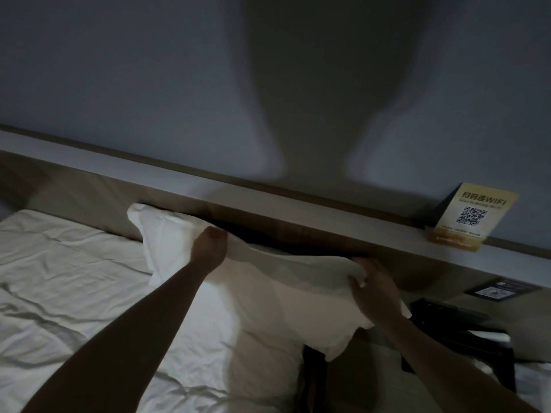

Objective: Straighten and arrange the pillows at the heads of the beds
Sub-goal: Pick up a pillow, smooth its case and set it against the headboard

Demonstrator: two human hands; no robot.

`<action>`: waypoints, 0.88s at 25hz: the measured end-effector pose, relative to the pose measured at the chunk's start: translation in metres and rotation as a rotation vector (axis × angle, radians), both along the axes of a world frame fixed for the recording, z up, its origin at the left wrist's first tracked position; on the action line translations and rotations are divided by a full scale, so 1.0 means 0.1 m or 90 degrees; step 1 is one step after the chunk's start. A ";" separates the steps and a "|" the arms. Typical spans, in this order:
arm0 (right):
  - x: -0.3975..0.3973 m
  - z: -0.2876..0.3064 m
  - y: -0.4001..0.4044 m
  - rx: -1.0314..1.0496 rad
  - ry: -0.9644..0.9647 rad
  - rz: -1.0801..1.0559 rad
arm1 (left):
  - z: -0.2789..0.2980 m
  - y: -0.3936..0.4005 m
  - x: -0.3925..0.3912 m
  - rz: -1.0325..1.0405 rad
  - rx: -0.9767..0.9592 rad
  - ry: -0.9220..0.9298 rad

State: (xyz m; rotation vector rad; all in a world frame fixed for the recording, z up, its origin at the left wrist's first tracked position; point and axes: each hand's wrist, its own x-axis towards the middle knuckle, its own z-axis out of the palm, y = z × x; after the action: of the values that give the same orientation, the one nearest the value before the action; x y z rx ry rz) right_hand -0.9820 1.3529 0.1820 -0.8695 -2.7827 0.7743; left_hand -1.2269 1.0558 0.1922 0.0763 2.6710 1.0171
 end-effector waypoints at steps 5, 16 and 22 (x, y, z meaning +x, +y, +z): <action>-0.41 -0.03 -0.27 -0.037 -0.042 0.131 | 0.01 -0.24 -0.27 -0.071 -0.128 0.072; -0.75 -0.04 -0.28 -0.015 -0.050 0.106 | -0.05 -0.36 -0.52 -0.298 -0.406 0.057; -0.55 -0.04 -0.30 -0.056 0.018 0.093 | 0.04 -0.54 -0.64 -0.278 -0.449 0.045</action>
State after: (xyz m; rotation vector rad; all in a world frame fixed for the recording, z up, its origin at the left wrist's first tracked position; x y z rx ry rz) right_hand -1.0369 1.3233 0.1776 -0.6674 -2.8312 0.9306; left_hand -1.2906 1.0013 0.1967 0.5203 2.7283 -0.0715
